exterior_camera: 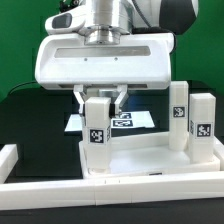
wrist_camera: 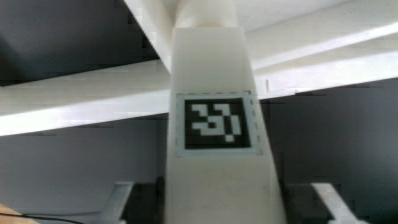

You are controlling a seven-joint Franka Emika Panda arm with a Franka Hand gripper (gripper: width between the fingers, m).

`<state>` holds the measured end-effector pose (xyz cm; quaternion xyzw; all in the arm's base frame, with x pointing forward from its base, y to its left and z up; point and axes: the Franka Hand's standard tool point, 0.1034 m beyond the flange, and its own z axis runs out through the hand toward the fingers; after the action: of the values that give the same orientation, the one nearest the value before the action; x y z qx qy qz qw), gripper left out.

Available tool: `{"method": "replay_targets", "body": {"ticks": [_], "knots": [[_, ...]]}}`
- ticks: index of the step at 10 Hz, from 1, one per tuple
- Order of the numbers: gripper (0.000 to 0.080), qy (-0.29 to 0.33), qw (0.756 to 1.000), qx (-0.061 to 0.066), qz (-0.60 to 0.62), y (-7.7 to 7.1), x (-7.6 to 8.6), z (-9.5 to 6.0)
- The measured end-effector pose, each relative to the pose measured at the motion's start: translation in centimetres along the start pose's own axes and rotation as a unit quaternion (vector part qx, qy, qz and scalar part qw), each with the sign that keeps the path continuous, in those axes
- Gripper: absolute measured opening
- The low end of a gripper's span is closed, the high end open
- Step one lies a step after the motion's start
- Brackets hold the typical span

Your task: Assemble desk

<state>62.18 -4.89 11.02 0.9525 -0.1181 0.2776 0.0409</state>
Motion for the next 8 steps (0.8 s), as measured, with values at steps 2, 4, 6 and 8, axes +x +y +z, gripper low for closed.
{"method": "replay_targets", "body": {"ticks": [2, 4, 6, 8], "knots": [[0.0376, 0.000, 1.000, 0.000, 0.000, 0.01, -0.01, 0.01], [0.0632, 0.000, 1.000, 0.000, 0.000, 0.01, -0.01, 0.01], [0.0646, 0.000, 1.000, 0.000, 0.000, 0.02, -0.01, 0.01], [0.0649, 0.000, 1.000, 0.000, 0.000, 0.02, -0.01, 0.01]]}}
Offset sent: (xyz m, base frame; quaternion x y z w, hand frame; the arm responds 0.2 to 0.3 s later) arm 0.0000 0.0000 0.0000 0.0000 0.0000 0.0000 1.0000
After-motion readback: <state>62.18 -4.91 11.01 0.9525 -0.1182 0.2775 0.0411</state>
